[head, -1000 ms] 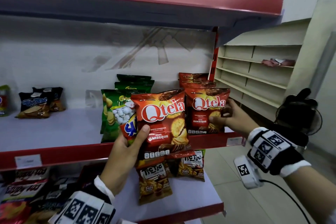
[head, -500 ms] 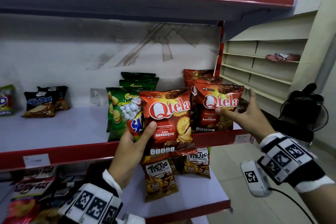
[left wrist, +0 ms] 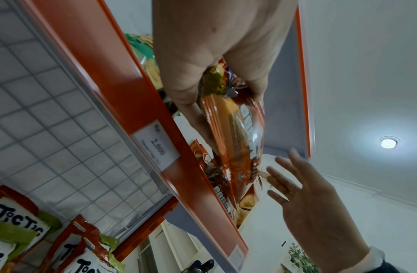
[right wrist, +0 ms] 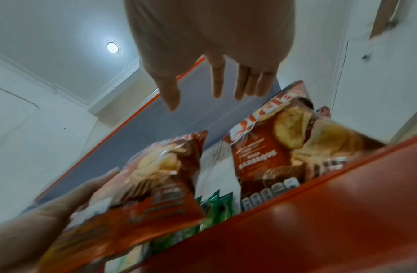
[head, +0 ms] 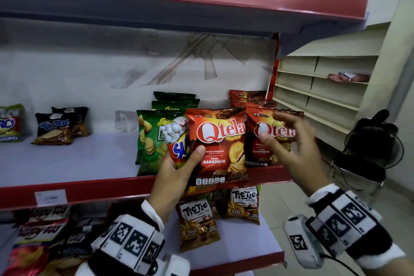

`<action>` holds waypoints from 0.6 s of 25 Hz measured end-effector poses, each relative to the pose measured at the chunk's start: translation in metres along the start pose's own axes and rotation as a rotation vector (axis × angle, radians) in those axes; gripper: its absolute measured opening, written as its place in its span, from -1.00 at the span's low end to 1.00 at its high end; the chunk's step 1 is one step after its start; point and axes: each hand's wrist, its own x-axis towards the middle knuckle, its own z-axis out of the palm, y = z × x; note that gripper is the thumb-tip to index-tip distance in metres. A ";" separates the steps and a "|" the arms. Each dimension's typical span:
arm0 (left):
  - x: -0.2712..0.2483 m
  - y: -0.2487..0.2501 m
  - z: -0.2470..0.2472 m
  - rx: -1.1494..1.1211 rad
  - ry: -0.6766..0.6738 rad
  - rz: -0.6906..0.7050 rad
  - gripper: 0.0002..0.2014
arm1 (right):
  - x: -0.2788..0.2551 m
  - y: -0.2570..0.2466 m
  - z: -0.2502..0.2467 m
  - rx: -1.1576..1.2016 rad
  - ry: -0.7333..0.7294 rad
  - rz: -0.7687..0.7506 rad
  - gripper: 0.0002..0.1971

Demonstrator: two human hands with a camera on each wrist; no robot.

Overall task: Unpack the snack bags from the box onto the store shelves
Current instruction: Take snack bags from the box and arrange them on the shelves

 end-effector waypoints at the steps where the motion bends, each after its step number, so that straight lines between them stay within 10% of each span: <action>1: 0.001 0.000 0.005 -0.004 -0.001 0.005 -0.34 | -0.004 -0.007 0.003 0.085 -0.137 0.042 -0.28; 4: 0.001 -0.001 0.019 -0.013 -0.020 0.024 -0.32 | -0.008 -0.010 0.011 0.358 -0.428 0.205 -0.05; 10: -0.005 -0.001 0.026 0.007 -0.018 0.006 -0.22 | 0.005 -0.001 0.010 0.495 -0.486 0.286 0.32; 15: -0.005 0.016 0.012 -0.060 0.132 0.055 -0.44 | 0.039 -0.030 0.004 0.516 -0.323 0.174 0.05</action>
